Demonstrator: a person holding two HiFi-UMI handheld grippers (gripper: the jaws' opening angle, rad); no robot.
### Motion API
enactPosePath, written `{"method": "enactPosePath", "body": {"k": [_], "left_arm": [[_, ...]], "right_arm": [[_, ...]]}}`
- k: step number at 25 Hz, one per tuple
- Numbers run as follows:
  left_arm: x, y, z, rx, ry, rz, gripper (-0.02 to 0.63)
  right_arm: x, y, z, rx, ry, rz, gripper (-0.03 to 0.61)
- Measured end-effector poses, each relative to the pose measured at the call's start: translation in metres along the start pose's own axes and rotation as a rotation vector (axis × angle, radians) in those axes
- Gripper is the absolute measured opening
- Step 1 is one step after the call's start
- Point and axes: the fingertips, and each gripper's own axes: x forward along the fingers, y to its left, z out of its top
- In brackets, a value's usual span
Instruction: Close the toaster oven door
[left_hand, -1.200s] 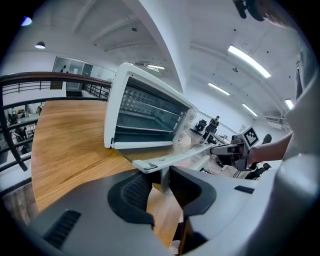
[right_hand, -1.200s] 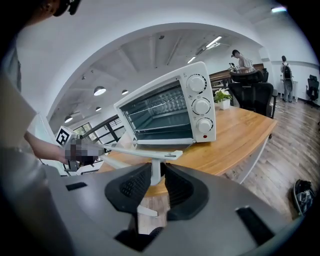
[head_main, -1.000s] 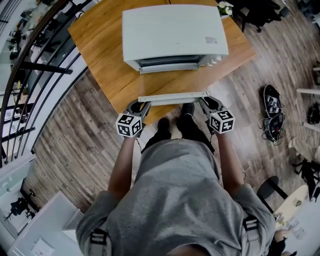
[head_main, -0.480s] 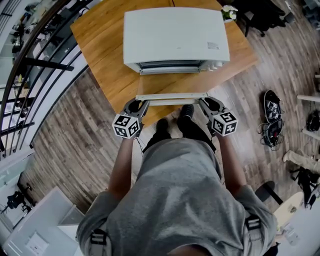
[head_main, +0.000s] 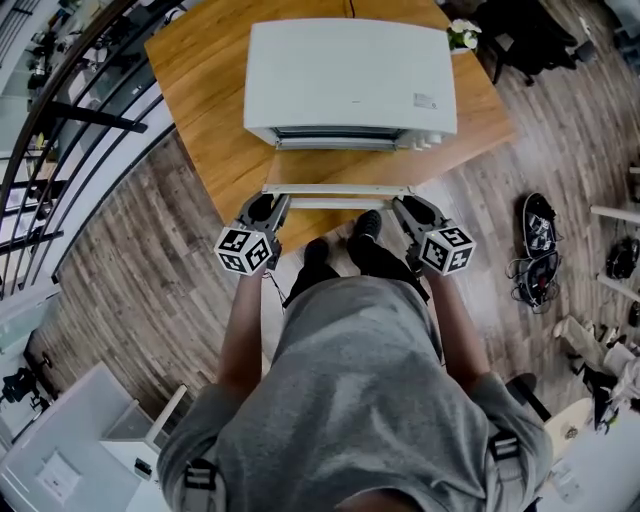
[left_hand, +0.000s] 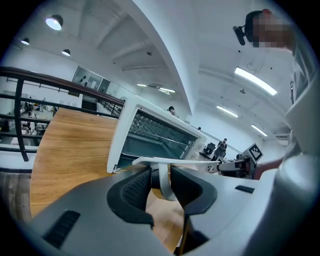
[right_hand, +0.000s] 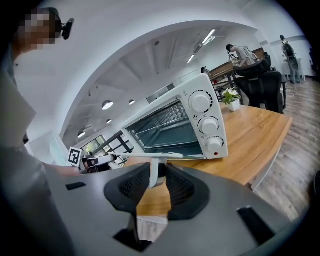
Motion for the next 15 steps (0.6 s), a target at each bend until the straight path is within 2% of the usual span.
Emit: {"method": "enactPosePath", "body": {"k": [8,15], "left_arm": [[0.001,0.002,0.013,-0.034,-0.057,0.063,0.132],[0.007,0.003,0.023,-0.053,-0.082,0.081,0.132]], "right_arm": [[0.002,0.000,0.013,0.052,-0.004,0.026,0.115],[0.004,-0.004,0.025,0.095,-0.030,0.076,0.117]]}}
